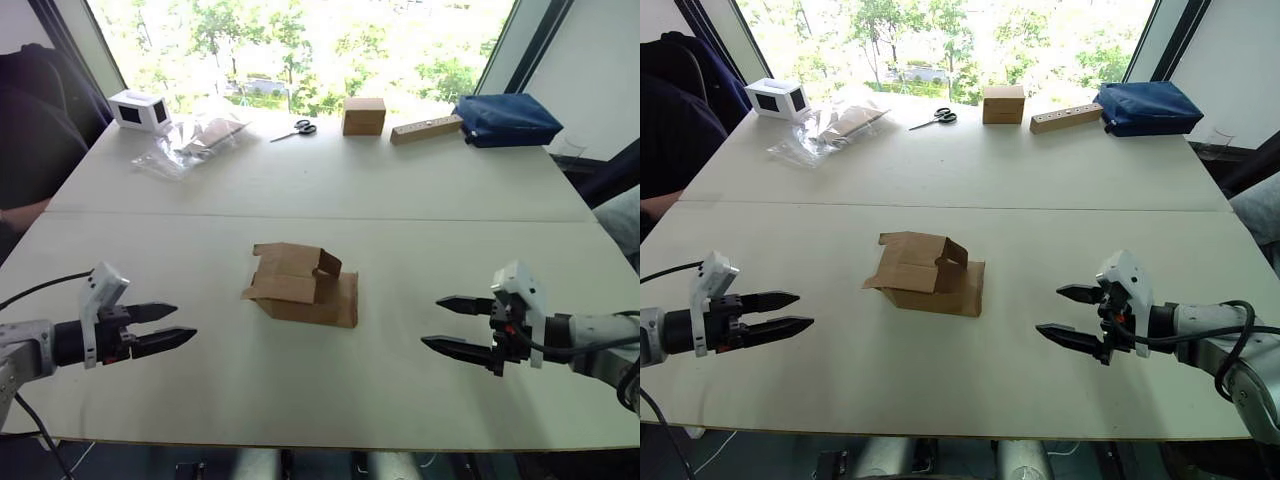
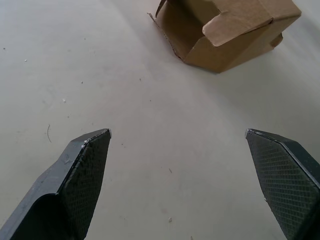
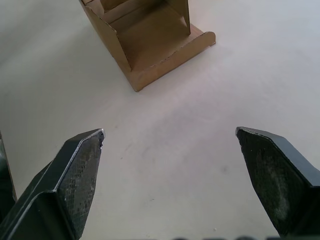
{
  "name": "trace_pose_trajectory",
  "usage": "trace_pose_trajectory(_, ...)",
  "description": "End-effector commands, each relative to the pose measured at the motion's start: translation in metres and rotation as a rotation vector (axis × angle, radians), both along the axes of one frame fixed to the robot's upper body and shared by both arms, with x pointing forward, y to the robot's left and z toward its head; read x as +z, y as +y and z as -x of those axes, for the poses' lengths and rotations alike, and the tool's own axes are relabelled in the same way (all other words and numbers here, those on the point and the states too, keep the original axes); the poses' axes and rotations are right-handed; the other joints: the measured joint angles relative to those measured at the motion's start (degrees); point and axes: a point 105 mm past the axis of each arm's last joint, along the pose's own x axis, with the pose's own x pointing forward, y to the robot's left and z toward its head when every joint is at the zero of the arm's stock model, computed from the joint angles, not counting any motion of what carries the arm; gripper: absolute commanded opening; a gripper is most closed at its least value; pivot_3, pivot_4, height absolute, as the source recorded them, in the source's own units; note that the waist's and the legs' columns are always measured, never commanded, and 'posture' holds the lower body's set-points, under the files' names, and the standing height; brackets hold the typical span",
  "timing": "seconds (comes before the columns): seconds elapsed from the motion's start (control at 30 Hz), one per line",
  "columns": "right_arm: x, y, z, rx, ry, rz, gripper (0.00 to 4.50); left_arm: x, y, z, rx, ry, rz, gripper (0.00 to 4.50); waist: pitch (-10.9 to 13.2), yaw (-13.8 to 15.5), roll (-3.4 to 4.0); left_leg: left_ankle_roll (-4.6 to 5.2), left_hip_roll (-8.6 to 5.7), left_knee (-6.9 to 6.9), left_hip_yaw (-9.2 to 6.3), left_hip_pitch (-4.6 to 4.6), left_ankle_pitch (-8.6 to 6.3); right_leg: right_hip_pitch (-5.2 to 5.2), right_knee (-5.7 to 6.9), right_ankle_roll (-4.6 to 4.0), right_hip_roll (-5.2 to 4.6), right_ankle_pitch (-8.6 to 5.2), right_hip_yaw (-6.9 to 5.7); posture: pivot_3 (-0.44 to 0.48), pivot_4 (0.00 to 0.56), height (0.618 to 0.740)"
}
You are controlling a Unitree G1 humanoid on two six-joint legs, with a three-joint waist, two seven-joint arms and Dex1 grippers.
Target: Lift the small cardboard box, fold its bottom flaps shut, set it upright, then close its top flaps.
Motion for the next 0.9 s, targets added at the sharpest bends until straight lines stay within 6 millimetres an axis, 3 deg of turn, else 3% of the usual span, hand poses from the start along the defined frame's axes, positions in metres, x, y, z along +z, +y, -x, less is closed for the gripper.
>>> trace_pose_trajectory(0.03, 0.009, 0.006, 0.0, 0.024, -0.047, -0.007, 4.43, 0.01, 0.004, -0.002, -0.002, -0.036, -0.033, 4.42, 0.0, 0.0, 0.0, 0.0, 0.0, 0.0, 0.0, 0.0, 0.0, 0.0, 0.0, 0.0, 0.0, 0.0, 0.0, 0.0, 0.15, 0.74)
trace_pose_trajectory(0.67, 0.009, 0.002, -0.006, 0.006, -0.059, 0.01, 4.43, 0.02, 0.009, -0.011, 0.025, -0.064, 0.0, 4.42, -0.02, 0.01, -0.03, 0.0, 0.0, 0.01, 0.02, 0.08, 0.01, 0.06, 0.05, 0.17, 0.03, 0.09, 0.02, 0.0, 0.15, 0.74)
trace_pose_trajectory(0.9, 0.012, -0.004, -0.006, -0.007, -0.079, 0.026, 4.43, 0.029, 0.018, -0.03, 0.108, -0.13, -0.041, 4.42, -0.03, 0.12, -0.05, 0.0, -0.01, 0.03, 0.01, 0.22, 0.01, 0.21, 0.07, 0.18, 0.04, 0.1, 0.01, 0.0, 0.15, 0.74)
